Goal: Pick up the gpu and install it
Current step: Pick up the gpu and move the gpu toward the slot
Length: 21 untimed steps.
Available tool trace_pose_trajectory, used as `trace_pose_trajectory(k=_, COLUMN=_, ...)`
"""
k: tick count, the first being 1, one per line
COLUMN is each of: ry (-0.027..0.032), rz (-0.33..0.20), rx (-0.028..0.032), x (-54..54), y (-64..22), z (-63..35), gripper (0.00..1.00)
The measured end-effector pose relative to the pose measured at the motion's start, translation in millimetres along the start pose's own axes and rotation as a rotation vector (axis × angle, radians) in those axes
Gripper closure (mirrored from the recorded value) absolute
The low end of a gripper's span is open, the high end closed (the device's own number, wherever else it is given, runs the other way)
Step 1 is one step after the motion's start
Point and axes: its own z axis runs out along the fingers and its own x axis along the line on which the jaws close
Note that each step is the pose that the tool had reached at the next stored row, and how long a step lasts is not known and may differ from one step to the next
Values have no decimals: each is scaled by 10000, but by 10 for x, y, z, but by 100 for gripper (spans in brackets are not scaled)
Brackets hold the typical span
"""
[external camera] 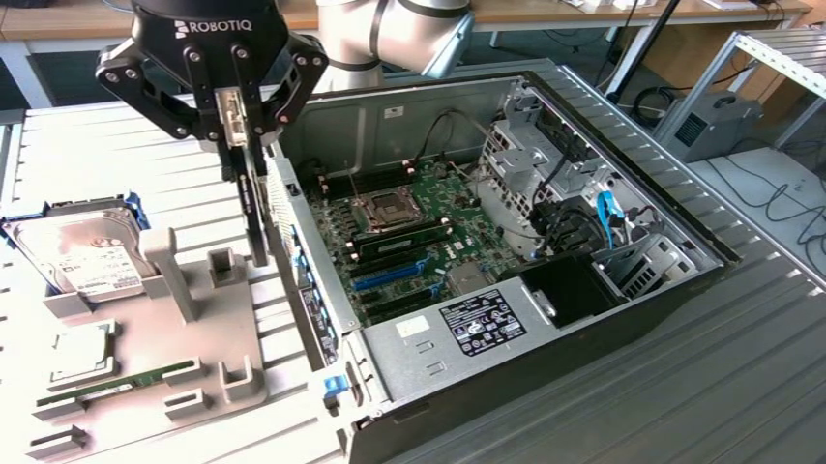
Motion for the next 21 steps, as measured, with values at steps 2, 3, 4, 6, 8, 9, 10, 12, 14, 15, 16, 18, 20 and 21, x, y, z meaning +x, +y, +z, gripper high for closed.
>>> trace_pose_trajectory(k=2, ry=0, rz=0, rx=0, x=-7, y=0, z=0, gripper=74)
trace_pose_trajectory(k=3, ry=0, rz=0, rx=-1, x=-10, y=1, z=1, gripper=74)
trace_pose_trajectory(k=4, ry=0, rz=0, rx=0, x=-13, y=1, z=0, gripper=74)
trace_pose_trajectory(k=6, ry=0, rz=0, rx=-1, x=-20, y=1, z=1, gripper=74)
trace_pose_trajectory(k=8, ry=1, rz=0, rx=1, x=-32, y=2, z=1, gripper=74)
trace_pose_trajectory(k=9, ry=0, rz=0, rx=0, x=-37, y=2, z=1, gripper=74)
trace_pose_trajectory(k=10, ry=0, rz=0, rx=0, x=-42, y=3, z=1, gripper=74)
trace_pose_trajectory(k=12, ry=0, rz=-1, rx=0, x=-56, y=3, z=2, gripper=74)
trace_pose_trajectory(k=14, ry=0, rz=0, rx=0, x=-69, y=4, z=2, gripper=74)
trace_pose_trajectory(k=15, ry=0, rz=0, rx=0, x=-74, y=4, z=2, gripper=74)
trace_pose_trajectory(k=16, ry=0, rz=0, rx=0, x=-80, y=5, z=2, gripper=74)
trace_pose_trajectory(k=18, ry=0, rz=0, rx=0, x=-93, y=6, z=3, gripper=74)
trace_pose_trajectory(k=20, ry=0, rz=0, rx=0, x=-108, y=6, z=3, gripper=74)
trace_pose_trajectory(k=21, ry=0, rz=0, rx=0, x=-114, y=7, z=3, gripper=74)
